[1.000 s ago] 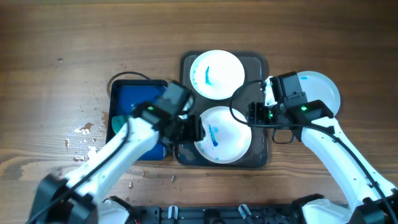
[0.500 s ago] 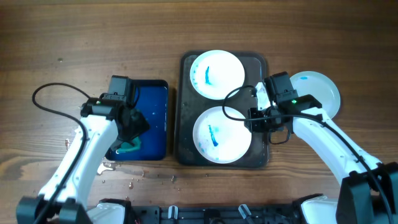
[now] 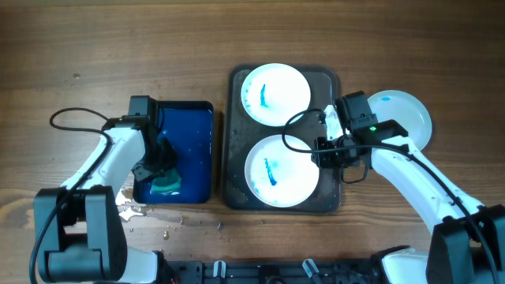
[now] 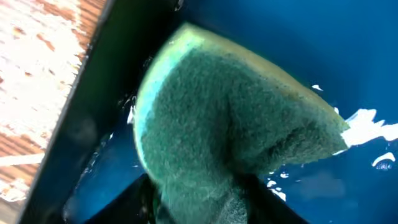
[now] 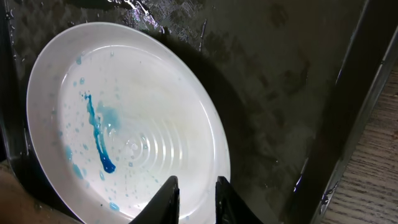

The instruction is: Clean dirty plates on tray and stack at the side

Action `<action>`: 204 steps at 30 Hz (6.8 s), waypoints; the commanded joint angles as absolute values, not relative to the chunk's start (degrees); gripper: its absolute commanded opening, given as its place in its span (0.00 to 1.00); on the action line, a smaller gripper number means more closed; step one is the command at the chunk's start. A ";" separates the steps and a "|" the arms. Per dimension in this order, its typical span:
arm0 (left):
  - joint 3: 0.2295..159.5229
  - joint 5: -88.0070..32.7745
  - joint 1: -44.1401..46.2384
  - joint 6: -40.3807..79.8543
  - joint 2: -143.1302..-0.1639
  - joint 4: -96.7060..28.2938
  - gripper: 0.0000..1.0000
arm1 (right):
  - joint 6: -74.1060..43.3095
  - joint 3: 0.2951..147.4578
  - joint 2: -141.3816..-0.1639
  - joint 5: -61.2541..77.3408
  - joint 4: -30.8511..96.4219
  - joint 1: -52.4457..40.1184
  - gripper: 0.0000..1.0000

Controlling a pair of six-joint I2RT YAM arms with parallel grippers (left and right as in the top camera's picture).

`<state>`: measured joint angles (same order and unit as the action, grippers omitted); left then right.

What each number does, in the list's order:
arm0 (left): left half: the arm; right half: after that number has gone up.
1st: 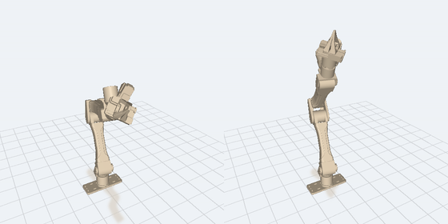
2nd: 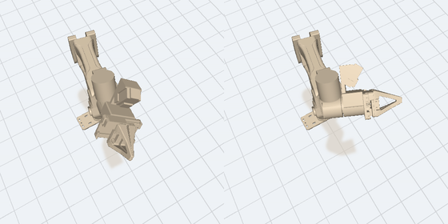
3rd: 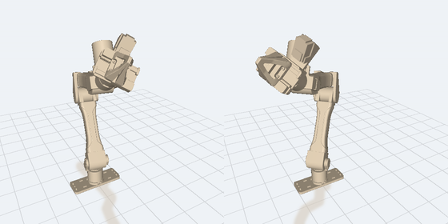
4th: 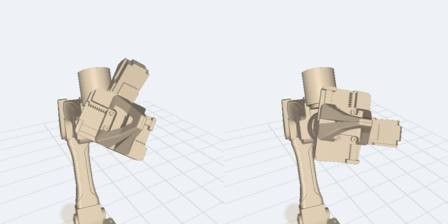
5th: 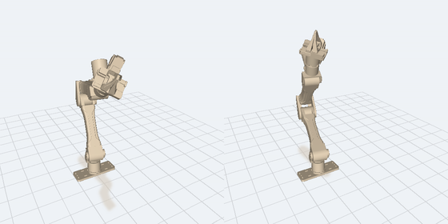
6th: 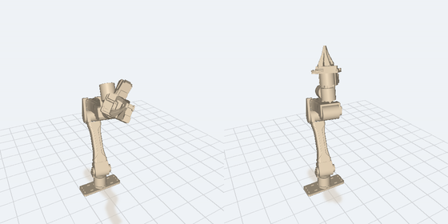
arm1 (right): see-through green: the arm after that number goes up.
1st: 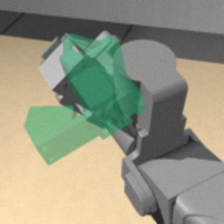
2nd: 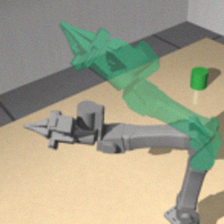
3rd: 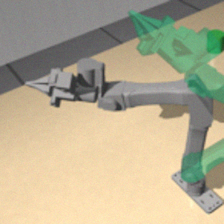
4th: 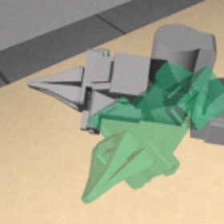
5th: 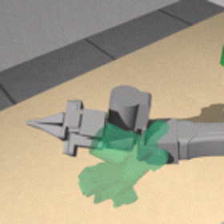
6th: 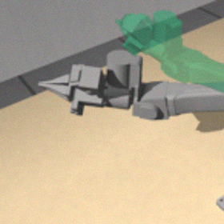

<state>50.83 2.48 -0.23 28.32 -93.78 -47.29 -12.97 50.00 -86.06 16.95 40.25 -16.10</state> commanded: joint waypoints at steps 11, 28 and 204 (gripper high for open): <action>56.31 -0.67 0.64 28.84 -89.21 -54.94 0.04 | -17.17 49.76 -86.67 15.22 38.35 -16.27 0.16; 57.65 -0.84 8.91 28.69 -85.38 -54.24 0.04 | -19.20 36.84 -88.79 14.92 22.24 -16.34 0.21; 59.96 0.47 -4.84 33.41 -55.99 -60.53 1.00 | -25.39 74.54 -92.71 3.66 53.80 18.98 0.04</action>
<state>59.24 0.95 -4.54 34.11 -55.99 -60.47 -26.96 74.96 -86.63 2.09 52.62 11.90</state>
